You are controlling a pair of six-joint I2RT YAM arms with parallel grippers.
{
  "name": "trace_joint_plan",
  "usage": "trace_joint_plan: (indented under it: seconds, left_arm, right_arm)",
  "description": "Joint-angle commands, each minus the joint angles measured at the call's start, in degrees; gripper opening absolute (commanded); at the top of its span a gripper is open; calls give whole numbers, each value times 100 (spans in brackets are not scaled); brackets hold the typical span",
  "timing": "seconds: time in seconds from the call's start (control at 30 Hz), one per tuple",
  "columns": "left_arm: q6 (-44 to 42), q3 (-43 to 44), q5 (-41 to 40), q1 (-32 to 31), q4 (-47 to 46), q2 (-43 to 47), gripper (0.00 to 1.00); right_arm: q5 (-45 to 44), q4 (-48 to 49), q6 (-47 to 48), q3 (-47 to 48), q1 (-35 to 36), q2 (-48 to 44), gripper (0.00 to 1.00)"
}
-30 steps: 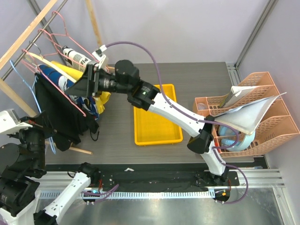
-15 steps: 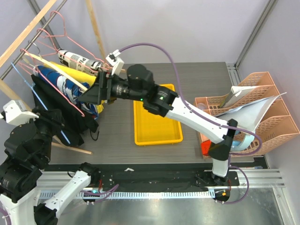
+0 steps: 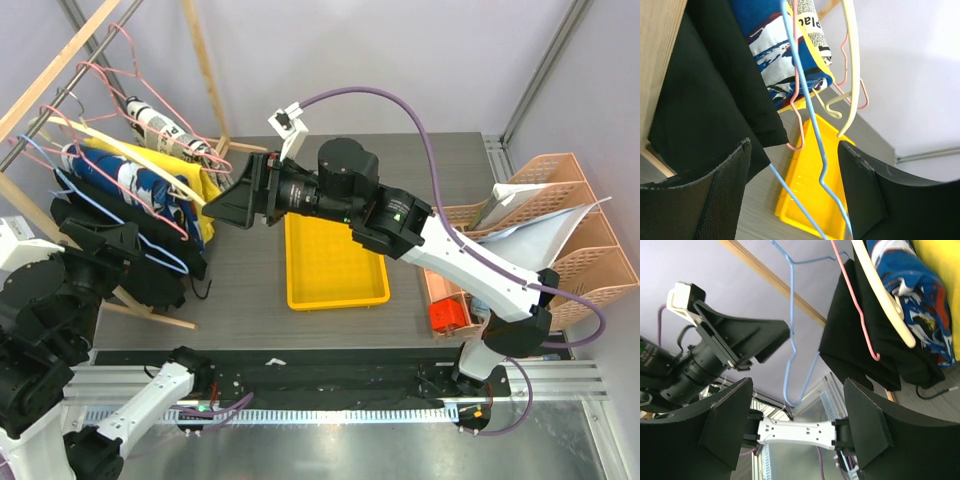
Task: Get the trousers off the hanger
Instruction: Grab a hanger with trousers on it with the left arm
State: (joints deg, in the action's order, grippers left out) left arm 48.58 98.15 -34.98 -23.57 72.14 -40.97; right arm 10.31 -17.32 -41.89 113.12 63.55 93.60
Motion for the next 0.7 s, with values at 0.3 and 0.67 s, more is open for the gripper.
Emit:
trace_joint_plan:
  seconds: [0.3,0.67]
  left_arm:
    - [1726,-1553,-1230,-24,-2255,581,65]
    - [1506,-2019,-1889,-16,-3267,661,50]
  right_arm:
    - [-125,-386,234,-598,17,-782,79]
    - [-81,-606,365,-695,17,-940,79]
